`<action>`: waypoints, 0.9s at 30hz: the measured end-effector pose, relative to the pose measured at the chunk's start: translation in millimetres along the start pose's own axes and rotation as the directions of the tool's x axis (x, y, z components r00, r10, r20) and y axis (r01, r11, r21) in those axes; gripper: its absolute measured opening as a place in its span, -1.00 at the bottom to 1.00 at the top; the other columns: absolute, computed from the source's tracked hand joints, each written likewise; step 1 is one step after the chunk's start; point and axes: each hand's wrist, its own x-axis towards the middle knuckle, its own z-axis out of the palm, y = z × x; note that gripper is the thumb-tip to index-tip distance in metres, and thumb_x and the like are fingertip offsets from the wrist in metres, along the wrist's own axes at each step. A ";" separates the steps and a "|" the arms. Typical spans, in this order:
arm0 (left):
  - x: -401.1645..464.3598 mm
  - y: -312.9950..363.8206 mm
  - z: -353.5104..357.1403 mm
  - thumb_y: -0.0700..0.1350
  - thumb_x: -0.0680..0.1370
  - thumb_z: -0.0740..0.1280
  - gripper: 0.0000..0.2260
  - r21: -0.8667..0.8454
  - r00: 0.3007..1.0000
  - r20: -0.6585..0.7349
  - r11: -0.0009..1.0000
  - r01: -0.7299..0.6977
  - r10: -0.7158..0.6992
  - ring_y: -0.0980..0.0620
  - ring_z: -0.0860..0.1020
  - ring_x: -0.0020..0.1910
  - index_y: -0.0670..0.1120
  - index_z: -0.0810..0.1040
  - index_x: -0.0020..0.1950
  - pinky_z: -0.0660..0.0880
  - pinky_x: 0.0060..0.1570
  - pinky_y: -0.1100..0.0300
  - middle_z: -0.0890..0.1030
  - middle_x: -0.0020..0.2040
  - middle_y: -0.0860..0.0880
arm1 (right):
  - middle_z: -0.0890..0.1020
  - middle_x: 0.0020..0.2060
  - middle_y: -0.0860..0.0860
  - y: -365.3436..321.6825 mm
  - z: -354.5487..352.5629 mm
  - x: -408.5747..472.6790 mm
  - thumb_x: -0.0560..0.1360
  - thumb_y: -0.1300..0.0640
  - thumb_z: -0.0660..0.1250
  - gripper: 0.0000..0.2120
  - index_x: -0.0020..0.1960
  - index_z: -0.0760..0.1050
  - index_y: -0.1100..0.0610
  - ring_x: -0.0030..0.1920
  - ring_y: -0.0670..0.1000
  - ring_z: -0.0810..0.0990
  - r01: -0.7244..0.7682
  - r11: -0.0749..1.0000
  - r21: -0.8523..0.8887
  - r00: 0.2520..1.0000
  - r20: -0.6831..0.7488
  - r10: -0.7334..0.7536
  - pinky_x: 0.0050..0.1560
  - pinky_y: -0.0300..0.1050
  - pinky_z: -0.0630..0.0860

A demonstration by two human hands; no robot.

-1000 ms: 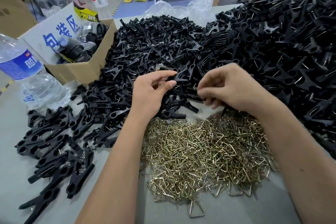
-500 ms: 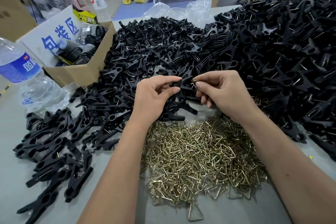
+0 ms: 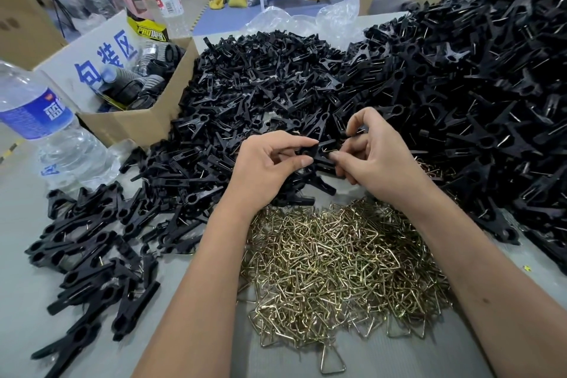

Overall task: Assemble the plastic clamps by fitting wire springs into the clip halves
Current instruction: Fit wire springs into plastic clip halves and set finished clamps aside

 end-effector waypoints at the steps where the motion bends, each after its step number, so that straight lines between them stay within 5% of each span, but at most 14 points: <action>1: 0.0 -0.3 -0.2 -0.31 0.49 0.53 -0.75 0.012 1.000 0.007 1.000 0.004 -0.004 -0.18 0.63 -0.02 -0.09 0.75 0.13 0.61 0.11 -0.08 0.71 -0.01 -0.07 | 0.71 -0.31 0.06 -0.2 -0.9 -0.2 0.59 0.22 0.44 -0.68 0.03 0.30 -0.03 -0.42 -0.01 0.61 0.005 1.000 -0.003 1.000 0.011 -0.005 -0.34 -0.17 0.50; 6: -0.6 0.6 0.1 -0.31 0.48 0.54 -0.75 -0.012 1.000 0.026 1.000 0.008 -0.008 -0.22 0.62 -0.04 -0.09 0.75 0.12 0.62 0.10 -0.09 0.72 -0.03 -0.11 | 0.68 -0.29 0.14 -2.5 -2.6 -0.3 0.61 0.25 0.41 -0.71 0.06 0.30 0.01 -0.39 0.14 0.57 0.007 0.997 0.079 0.998 0.067 -0.012 -0.34 -0.15 0.48; 9: -1.4 3.0 -1.3 -0.32 0.48 0.53 -0.75 -0.111 0.999 0.023 0.993 0.041 -0.039 -0.27 0.66 -0.01 -0.11 0.75 0.13 0.65 0.11 -0.13 0.74 -0.04 -0.15 | 0.67 -0.29 0.15 -5.9 -1.7 -1.5 0.60 0.30 0.41 -0.71 0.07 0.29 0.10 -0.40 0.02 0.59 0.006 0.977 0.211 0.999 0.039 -0.014 -0.39 -0.26 0.47; 15: -2.6 7.7 -3.9 -0.36 0.46 0.53 -0.71 -0.284 1.000 0.004 0.959 0.015 -0.015 -0.03 0.72 -0.04 -0.17 0.72 0.16 0.64 0.00 0.21 0.76 -0.03 -0.12 | 0.67 -0.32 0.14 -15.7 3.6 -5.8 0.48 0.20 0.48 -0.69 0.11 0.41 0.19 -0.42 0.00 0.58 -0.153 0.732 0.664 0.988 0.107 0.109 -0.48 -0.26 0.48; 22: -3.8 7.6 -4.5 -0.29 0.40 0.56 -0.71 -0.352 0.999 0.024 0.936 -0.015 0.025 -0.07 0.73 -0.04 -0.16 0.72 0.11 0.66 0.04 0.13 0.76 -0.01 -0.15 | 0.71 -0.13 0.22 -16.1 7.9 -8.5 0.54 0.06 0.37 -0.66 0.22 0.52 0.25 -0.26 0.05 0.70 -0.334 0.630 0.702 0.935 0.332 0.125 -0.39 -0.22 0.64; 27: -4.0 7.9 -5.5 -0.30 0.37 0.59 -0.77 -0.436 1.000 0.000 0.900 -0.021 0.023 -0.01 0.73 -0.10 -0.04 0.74 -0.05 0.64 -0.06 0.18 0.76 -0.05 -0.10 | 0.72 -0.10 0.18 -14.5 6.8 -9.4 0.59 0.07 0.33 -0.68 0.29 0.66 0.09 -0.24 -0.03 0.71 -0.378 0.548 0.746 0.909 0.410 0.070 -0.39 -0.29 0.62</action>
